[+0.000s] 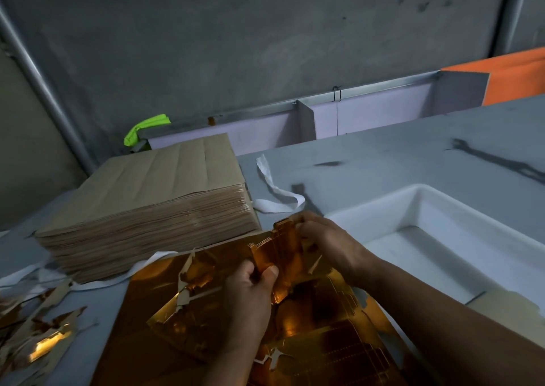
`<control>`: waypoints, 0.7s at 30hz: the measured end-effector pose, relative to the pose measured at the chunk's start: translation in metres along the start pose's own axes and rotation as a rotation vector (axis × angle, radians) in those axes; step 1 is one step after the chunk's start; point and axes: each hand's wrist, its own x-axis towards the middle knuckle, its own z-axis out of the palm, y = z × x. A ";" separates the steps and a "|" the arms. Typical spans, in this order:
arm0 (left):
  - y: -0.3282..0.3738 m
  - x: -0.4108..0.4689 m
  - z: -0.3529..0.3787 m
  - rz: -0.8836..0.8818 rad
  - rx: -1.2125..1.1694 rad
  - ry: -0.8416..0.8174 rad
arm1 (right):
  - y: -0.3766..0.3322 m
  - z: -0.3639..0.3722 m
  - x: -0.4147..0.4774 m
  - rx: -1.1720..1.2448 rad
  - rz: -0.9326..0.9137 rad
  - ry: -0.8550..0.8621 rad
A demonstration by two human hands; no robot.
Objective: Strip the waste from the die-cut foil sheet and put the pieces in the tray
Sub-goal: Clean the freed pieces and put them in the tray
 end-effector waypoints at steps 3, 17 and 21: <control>-0.001 -0.002 0.003 0.014 -0.014 -0.010 | -0.001 0.002 -0.002 0.064 0.001 -0.007; -0.005 -0.005 0.006 0.101 0.087 -0.040 | 0.001 0.003 -0.001 -0.027 0.027 0.039; -0.003 -0.005 0.006 0.105 0.091 -0.053 | 0.002 0.004 0.000 -0.012 0.026 0.045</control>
